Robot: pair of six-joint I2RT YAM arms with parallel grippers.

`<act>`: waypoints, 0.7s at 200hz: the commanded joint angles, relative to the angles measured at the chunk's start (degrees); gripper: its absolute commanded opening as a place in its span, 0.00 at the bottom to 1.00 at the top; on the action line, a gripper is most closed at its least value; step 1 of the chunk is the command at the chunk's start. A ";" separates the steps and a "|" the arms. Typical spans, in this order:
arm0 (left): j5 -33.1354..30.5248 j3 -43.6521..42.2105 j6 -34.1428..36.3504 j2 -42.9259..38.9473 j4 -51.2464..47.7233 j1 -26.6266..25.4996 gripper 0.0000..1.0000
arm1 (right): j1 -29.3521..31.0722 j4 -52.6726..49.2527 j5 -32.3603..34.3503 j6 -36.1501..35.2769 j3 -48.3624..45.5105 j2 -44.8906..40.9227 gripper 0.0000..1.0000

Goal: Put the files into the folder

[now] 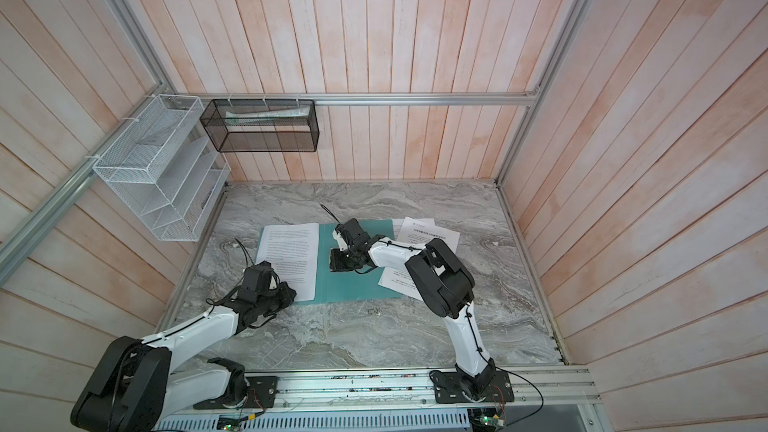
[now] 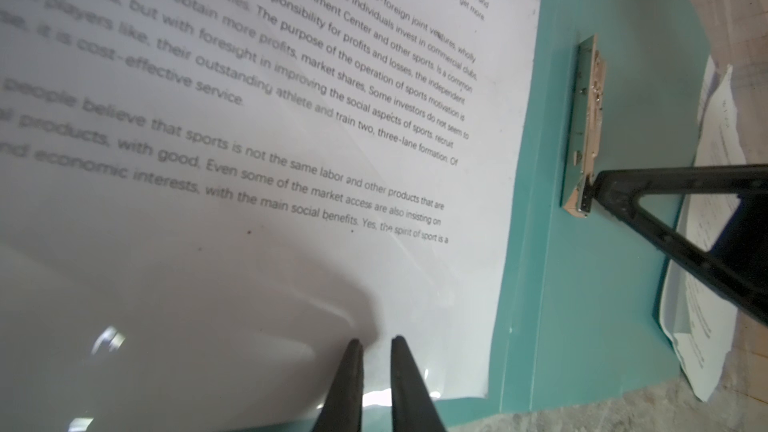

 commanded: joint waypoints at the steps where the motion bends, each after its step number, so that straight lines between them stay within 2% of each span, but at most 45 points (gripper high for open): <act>1: 0.64 0.35 -0.20 0.20 -0.43 0.28 0.17 | 0.06 -1.25 -0.02 -0.74 1.03 1.21 0.15; 140: 0.73 0.27 -0.16 0.26 -0.45 0.38 0.16 | 0.06 0.53 -3.11 0.38 0.47 2.30 0.11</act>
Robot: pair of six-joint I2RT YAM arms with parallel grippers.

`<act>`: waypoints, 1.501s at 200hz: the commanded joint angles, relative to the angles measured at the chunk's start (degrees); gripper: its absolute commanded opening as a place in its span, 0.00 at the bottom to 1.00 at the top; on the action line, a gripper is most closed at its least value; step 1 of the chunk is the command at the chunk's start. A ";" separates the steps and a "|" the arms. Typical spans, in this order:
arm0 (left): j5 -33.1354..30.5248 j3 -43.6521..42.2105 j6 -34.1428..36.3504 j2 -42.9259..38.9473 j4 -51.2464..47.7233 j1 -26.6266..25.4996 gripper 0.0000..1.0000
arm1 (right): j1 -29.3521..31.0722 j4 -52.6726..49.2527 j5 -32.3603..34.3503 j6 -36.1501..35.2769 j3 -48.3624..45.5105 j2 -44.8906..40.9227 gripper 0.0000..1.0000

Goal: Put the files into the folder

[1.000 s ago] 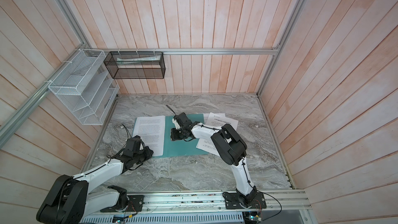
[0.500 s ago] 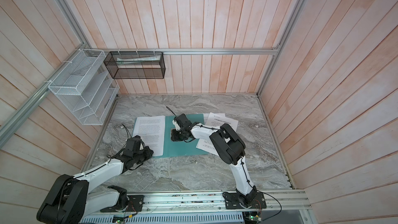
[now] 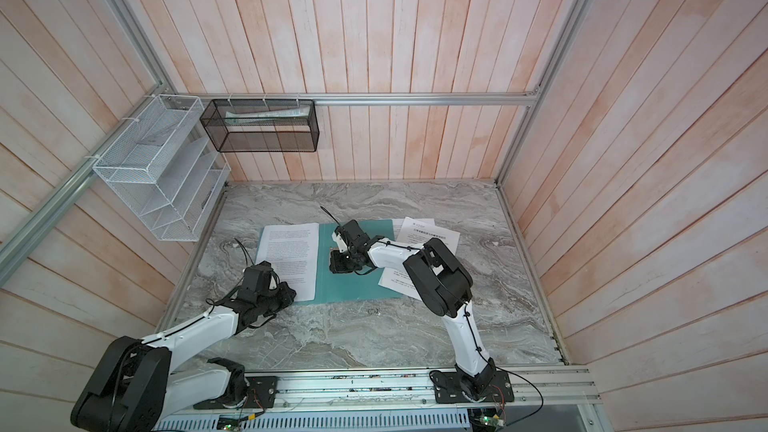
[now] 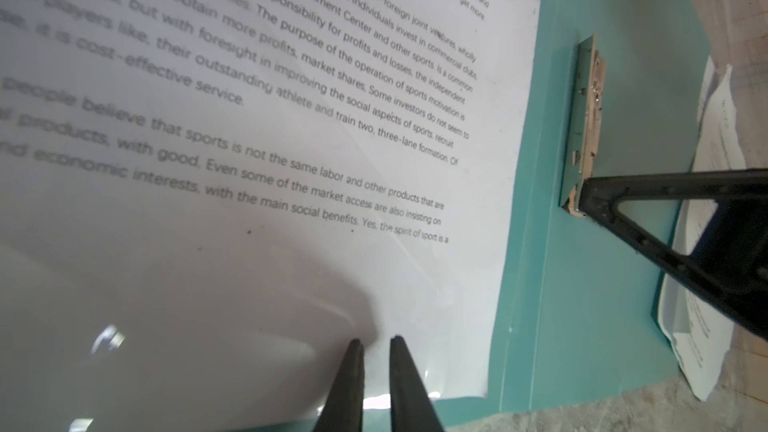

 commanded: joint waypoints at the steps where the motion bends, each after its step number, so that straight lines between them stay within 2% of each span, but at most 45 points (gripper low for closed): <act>1: 0.58 0.32 -0.18 0.23 -0.41 0.26 0.16 | 0.02 0.18 -1.27 0.17 0.46 1.46 0.11; 38: 0.48 0.29 -0.20 0.22 -0.43 0.36 0.16 | 0.01 0.58 -1.63 0.45 0.38 1.69 0.06; 167: 1.18 0.22 -0.38 1.08 -0.18 0.34 0.16 | -0.30 0.89 -1.29 2.18 -1.25 2.97 0.10; 226: 1.09 0.13 -0.38 1.05 -0.18 0.35 0.16 | -0.93 3.93 -4.98 4.94 -2.56 3.30 0.15; 266: 1.01 0.14 -0.46 0.97 -0.25 0.34 0.16 | -1.87 6.13 -6.09 6.51 -4.25 2.73 0.10; 300: 1.11 0.24 -0.39 1.08 -0.27 0.35 0.16 | -2.21 5.98 -6.86 6.25 -4.36 2.83 0.11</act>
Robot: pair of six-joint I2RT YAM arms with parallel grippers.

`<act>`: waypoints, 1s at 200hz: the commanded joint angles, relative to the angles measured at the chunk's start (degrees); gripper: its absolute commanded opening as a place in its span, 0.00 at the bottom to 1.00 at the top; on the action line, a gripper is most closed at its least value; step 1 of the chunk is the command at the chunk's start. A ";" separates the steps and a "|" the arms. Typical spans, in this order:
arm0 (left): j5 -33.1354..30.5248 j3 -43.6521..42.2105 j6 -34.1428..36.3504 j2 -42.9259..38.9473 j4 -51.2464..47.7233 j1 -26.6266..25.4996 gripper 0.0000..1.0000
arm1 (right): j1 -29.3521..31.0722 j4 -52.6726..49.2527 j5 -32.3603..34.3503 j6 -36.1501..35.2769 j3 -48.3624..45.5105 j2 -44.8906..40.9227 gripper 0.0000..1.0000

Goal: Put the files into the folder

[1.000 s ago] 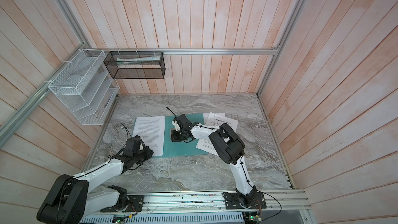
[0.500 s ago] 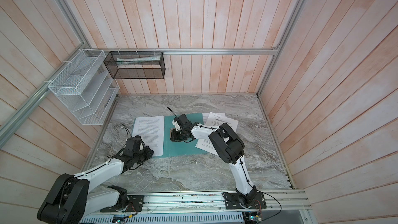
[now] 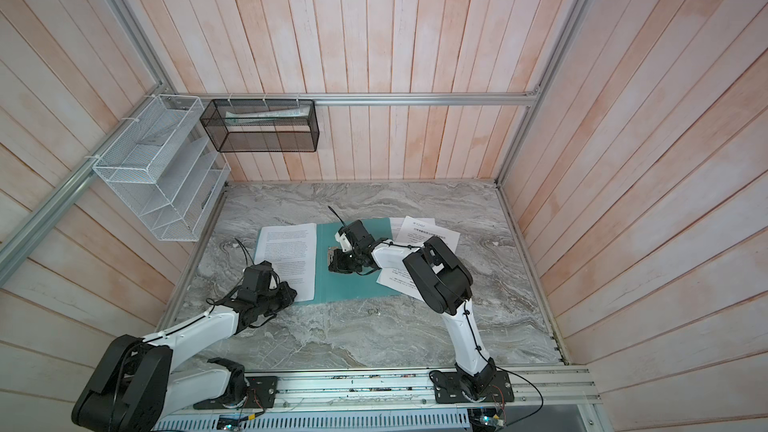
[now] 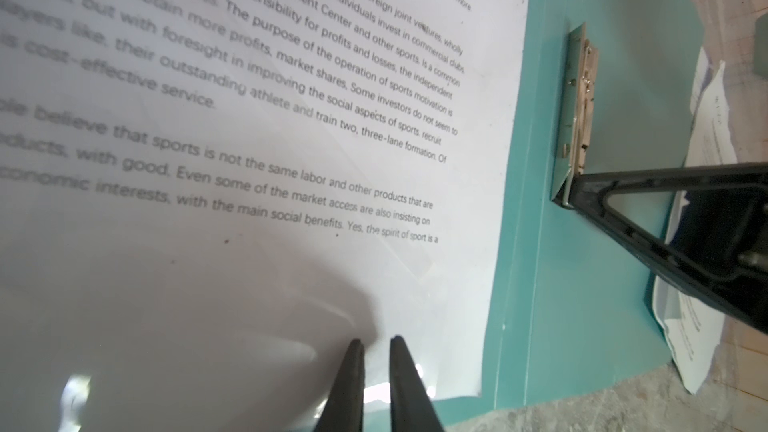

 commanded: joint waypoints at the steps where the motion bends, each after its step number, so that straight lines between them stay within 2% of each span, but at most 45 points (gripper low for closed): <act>1: 0.22 0.21 -0.36 0.56 -0.87 0.19 0.16 | -0.35 -0.93 -0.45 0.19 -1.41 1.89 0.11; 70: 0.07 0.06 -0.36 0.19 -1.06 0.19 0.16 | -0.53 3.57 -4.51 3.07 -2.25 2.63 0.14; 143: -0.22 0.42 -0.43 1.12 -1.22 0.19 0.16 | -1.49 4.47 -5.06 4.39 -3.01 2.62 0.08; 165: -0.38 1.22 -0.45 3.05 -1.81 0.22 0.16 | -1.93 2.57 -4.73 4.08 -2.68 2.86 0.05; 178: -0.29 1.79 -0.44 4.49 -1.87 0.24 0.15 | -2.11 0.29 -3.63 3.63 -2.20 3.22 0.00; 200: 0.02 2.51 -0.52 6.38 -1.99 0.19 0.15 | -2.20 -7.08 0.06 1.76 -0.04 4.68 0.00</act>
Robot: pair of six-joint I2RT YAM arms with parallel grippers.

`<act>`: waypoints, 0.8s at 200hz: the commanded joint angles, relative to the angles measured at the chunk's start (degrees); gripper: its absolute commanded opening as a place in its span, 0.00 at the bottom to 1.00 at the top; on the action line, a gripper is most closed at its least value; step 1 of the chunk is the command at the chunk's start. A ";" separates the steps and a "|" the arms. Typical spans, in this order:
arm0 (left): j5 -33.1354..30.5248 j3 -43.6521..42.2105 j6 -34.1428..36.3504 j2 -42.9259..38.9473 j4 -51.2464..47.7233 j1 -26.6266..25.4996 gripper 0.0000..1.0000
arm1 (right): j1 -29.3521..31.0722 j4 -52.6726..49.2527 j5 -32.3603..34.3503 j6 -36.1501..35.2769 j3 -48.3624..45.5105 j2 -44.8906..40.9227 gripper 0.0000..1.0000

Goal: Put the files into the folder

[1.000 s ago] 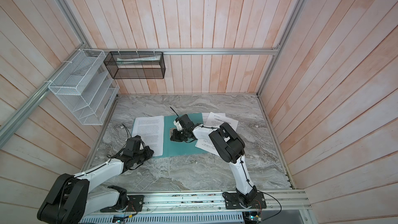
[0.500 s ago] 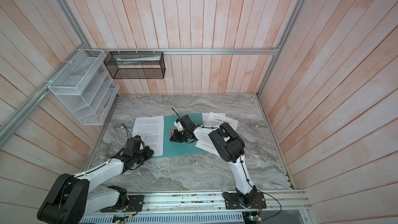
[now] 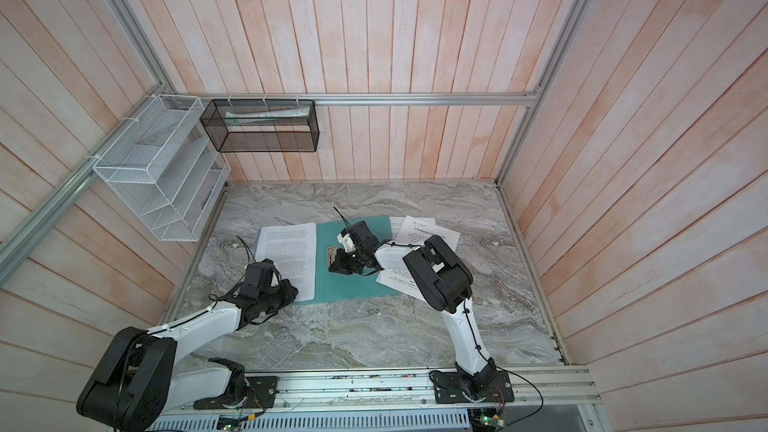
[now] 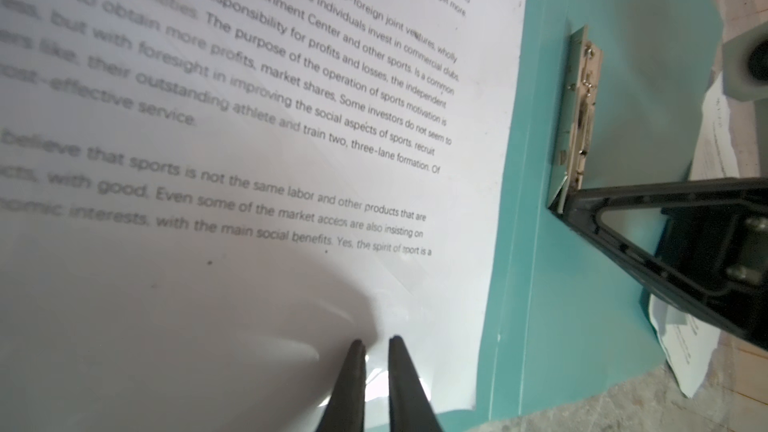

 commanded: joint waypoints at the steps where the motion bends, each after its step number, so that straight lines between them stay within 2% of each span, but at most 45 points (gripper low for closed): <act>1: -0.12 0.22 -0.37 2.81 -2.66 0.19 0.15 | -0.67 -10.66 5.57 -2.36 1.54 3.86 0.00; 35: -0.19 -0.06 -0.97 3.47 -2.22 -0.40 0.14 | -0.65 -17.20 10.50 -4.35 2.65 5.48 0.00; 70: 0.23 0.23 -1.56 5.27 -1.85 -0.68 0.14 | -0.25 -25.39 22.36 -7.98 4.45 6.36 0.00; 99: -0.32 0.98 -1.47 6.04 -2.68 -1.13 0.14 | 0.11 -28.22 28.17 -10.40 4.06 8.14 0.00; 160: -0.91 2.02 -2.76 7.63 -3.67 -1.39 0.14 | 0.30 -29.90 31.34 -13.05 4.49 12.19 0.00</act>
